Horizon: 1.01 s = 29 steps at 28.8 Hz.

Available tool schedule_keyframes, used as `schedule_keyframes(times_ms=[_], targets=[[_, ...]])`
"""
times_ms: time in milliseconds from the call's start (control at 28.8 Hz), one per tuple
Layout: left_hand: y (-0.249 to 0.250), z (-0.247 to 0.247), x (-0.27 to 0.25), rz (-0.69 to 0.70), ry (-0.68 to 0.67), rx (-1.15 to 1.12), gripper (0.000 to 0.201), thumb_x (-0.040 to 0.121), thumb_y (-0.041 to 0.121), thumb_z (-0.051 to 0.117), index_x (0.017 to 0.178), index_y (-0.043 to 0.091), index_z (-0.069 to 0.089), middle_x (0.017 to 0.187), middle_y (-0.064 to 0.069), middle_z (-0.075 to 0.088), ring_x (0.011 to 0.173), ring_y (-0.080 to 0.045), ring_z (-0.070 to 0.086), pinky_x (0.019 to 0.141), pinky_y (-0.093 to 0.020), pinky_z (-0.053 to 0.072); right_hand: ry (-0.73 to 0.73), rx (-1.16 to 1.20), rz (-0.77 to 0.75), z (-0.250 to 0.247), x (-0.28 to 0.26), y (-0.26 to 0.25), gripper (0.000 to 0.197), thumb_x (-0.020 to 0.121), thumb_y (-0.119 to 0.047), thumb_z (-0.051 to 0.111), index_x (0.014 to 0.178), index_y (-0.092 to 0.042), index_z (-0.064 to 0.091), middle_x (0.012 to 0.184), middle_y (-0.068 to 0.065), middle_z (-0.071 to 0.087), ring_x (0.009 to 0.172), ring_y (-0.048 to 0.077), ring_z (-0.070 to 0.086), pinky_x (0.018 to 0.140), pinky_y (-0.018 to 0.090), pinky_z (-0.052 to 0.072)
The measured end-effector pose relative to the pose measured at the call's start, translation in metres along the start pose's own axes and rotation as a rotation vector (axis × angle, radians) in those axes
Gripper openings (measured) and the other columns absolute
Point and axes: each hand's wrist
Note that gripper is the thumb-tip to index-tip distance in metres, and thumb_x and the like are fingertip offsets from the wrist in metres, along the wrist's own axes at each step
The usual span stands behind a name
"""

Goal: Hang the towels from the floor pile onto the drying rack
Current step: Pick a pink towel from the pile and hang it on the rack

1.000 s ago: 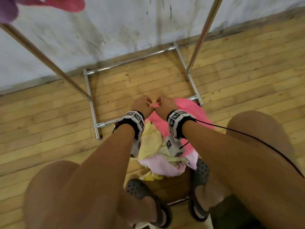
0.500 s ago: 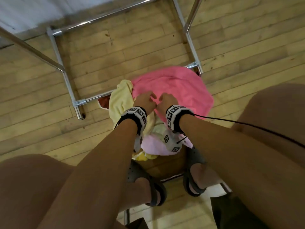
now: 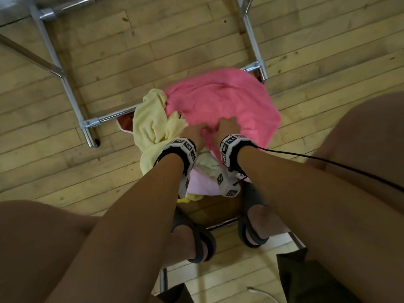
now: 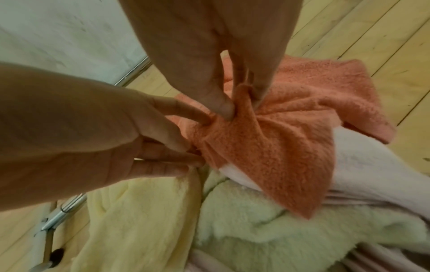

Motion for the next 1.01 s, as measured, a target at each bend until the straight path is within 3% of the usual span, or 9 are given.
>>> schedule_keyframes(times_ms=[104,243,347,451,555,625,729,868,1007], targets=[[0.003,-0.001,-0.003,-0.012,-0.033,-0.055,0.045,0.087,0.007,0.045,0.125,0.024,0.062,0.116,-0.007,0.069,0.107,-0.025,0.062,0.098,-0.035,0.048,0.015,0.113,-0.031,-0.011,-0.003,-0.001,0.043,0.076,-0.040,0.078,0.100,-0.006,0.066,0.112,0.017,0.061,0.099,0.036,0.063,0.090,0.043,0.054],[0.012,-0.008,-0.008,-0.025,-0.029,-0.167,0.047,0.080,0.007,0.055,0.126,0.020,0.059,0.106,-0.004,0.068,0.099,-0.025,0.063,0.088,-0.035,0.053,0.009,0.180,-0.071,-0.027,-0.005,-0.006,0.020,0.087,-0.014,0.066,0.103,-0.003,0.067,0.108,0.017,0.068,0.100,0.033,0.064,0.090,0.040,0.053],[0.019,-0.021,-0.010,-0.047,-0.045,-0.200,0.043,0.077,0.007,0.066,0.117,0.016,0.056,0.093,-0.002,0.066,0.089,-0.022,0.064,0.074,-0.030,0.054,0.031,0.254,-0.085,-0.034,-0.013,-0.015,0.013,0.085,-0.010,0.066,0.097,-0.006,0.069,0.101,0.013,0.070,0.091,0.029,0.067,0.084,0.039,0.057],[0.023,-0.034,-0.017,-0.044,-0.005,-0.210,0.027,0.084,0.011,0.058,0.110,0.016,0.055,0.094,-0.011,0.070,0.088,-0.029,0.069,0.079,-0.043,0.061,-0.008,0.369,-0.099,-0.046,-0.022,-0.026,0.009,0.087,-0.009,0.059,0.086,-0.012,0.067,0.086,0.006,0.070,0.077,0.021,0.068,0.079,0.039,0.059],[0.037,-0.050,-0.030,-0.022,0.053,-0.313,0.007,0.097,0.011,0.046,0.097,0.014,0.053,0.096,-0.017,0.068,0.083,-0.034,0.068,0.082,-0.051,0.059,-0.016,0.355,-0.161,-0.063,-0.034,-0.039,0.020,0.089,-0.021,0.060,0.072,-0.031,0.056,0.072,-0.012,0.054,0.068,0.006,0.052,0.073,0.024,0.044],[0.046,-0.064,-0.039,-0.041,0.085,-0.418,0.012,0.101,0.010,0.045,0.091,0.012,0.050,0.093,-0.017,0.063,0.079,-0.029,0.064,0.081,-0.050,0.058,-0.010,0.420,-0.190,-0.074,-0.042,-0.047,0.021,0.092,-0.018,0.058,0.074,-0.028,0.055,0.075,-0.010,0.055,0.075,0.011,0.056,0.072,0.021,0.045],[0.057,-0.085,-0.057,-0.041,0.162,-0.549,0.003,0.099,0.009,0.052,0.100,0.007,0.050,0.086,-0.013,0.063,0.070,-0.021,0.065,0.070,-0.040,0.061,0.008,0.442,-0.283,-0.089,-0.061,-0.058,0.014,0.094,-0.010,0.053,0.092,-0.013,0.065,0.093,0.007,0.068,0.087,0.023,0.066,0.086,0.033,0.056],[0.071,-0.111,-0.086,0.013,0.263,-0.719,0.018,0.093,0.010,0.061,0.105,0.006,0.048,0.085,-0.014,0.061,0.067,-0.024,0.063,0.073,-0.045,0.059,-0.014,0.540,-0.413,-0.114,-0.091,-0.076,0.023,0.082,-0.003,0.060,0.103,-0.006,0.069,0.096,0.005,0.068,0.092,0.021,0.064,0.077,0.029,0.053],[0.087,-0.135,-0.125,0.140,0.410,-0.646,0.016,0.086,-0.002,0.059,0.095,0.011,0.054,0.068,-0.004,0.063,0.060,-0.018,0.061,0.061,-0.037,0.053,0.018,0.537,-0.586,-0.135,-0.121,-0.083,0.020,0.072,-0.013,0.072,0.091,-0.016,0.065,0.099,0.004,0.071,0.097,0.023,0.066,0.088,0.041,0.056]])
Point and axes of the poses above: each hand's wrist, its own x-axis towards the middle knuckle, its own z-axis out of the palm, y = z × x
